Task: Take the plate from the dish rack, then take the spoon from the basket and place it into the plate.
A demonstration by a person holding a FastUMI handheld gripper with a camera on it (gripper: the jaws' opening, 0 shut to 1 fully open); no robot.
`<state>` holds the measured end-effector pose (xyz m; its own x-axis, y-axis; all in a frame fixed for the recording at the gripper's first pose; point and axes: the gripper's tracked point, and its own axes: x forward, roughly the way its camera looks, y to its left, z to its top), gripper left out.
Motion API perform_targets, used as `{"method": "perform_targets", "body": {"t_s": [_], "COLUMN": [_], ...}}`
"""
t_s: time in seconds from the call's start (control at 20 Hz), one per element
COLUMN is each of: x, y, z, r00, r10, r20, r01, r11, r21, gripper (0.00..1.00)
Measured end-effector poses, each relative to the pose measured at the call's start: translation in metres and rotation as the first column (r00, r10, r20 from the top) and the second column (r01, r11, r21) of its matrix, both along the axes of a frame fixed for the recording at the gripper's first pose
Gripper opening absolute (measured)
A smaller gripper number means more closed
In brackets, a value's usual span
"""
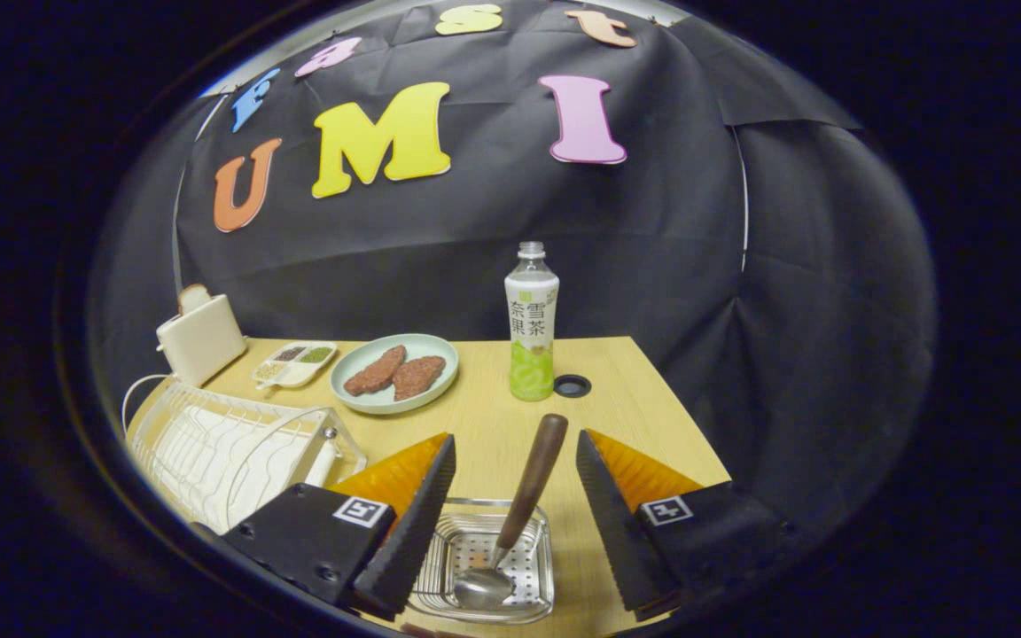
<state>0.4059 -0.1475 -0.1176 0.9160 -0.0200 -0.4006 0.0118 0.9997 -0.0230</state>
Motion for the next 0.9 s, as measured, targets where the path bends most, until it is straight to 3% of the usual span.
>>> {"method": "perform_targets", "body": {"t_s": [0.2, 0.3, 0.5, 0.9], "x": [0.008, 0.007, -0.008, -0.064], "y": [0.013, 0.017, 0.02, 0.021], "z": [-0.012, -0.013, 0.015, 0.094], "r00": [0.999, 0.999, 0.996, 0.964], "r10": [0.024, 0.026, 0.003, -0.056], "r20": [-0.023, -0.027, 0.085, 0.261], "r01": [-0.024, -0.025, -0.002, 0.082], "r11": [1.0, 0.999, 1.0, 0.992], "r21": [0.008, 0.023, -0.01, -0.093], "gripper": [0.4, 0.22, 0.16, 0.15]}}
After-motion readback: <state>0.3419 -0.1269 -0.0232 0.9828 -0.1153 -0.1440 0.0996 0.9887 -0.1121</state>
